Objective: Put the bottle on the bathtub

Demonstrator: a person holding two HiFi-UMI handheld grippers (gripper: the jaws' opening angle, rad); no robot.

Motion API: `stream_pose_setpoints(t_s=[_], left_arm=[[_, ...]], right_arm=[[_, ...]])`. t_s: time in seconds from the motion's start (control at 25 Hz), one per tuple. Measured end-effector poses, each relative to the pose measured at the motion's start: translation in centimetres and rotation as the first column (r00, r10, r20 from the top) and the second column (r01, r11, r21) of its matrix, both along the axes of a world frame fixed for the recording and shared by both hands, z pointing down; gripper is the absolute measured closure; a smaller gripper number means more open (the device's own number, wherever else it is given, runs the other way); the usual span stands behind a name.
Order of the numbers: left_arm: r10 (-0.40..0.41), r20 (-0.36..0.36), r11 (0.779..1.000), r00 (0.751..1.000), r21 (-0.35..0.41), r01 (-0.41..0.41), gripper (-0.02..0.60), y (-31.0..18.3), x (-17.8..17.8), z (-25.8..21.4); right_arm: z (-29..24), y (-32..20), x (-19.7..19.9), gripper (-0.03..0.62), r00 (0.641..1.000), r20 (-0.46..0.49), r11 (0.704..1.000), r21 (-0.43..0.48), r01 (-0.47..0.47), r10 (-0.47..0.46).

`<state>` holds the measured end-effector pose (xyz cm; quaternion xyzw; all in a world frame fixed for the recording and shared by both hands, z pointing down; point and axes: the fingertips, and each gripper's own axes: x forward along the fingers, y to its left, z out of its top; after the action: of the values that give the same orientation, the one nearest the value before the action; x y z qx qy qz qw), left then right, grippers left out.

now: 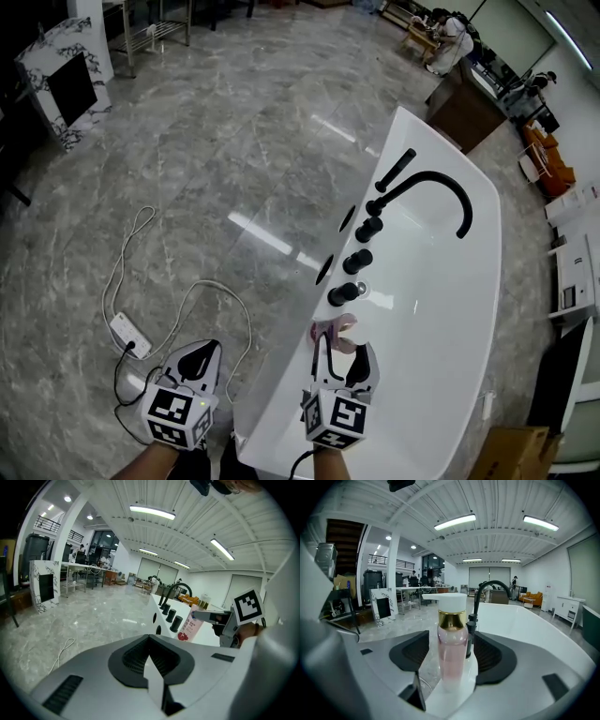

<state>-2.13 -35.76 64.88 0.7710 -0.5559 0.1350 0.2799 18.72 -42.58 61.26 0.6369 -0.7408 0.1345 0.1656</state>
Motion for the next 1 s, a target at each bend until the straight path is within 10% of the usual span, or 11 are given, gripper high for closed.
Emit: stream_pose_setpoints(t_s=[1.0], left_arm=[[0.125,-0.035,0.989,0.992,0.089,-0.121,0.566,6.8,0.5,-13.3]], right_arm=[[-10.8,12.6,-0.9,0.301,0.987,0.122,0.994,-0.040,-0.101,0.105]])
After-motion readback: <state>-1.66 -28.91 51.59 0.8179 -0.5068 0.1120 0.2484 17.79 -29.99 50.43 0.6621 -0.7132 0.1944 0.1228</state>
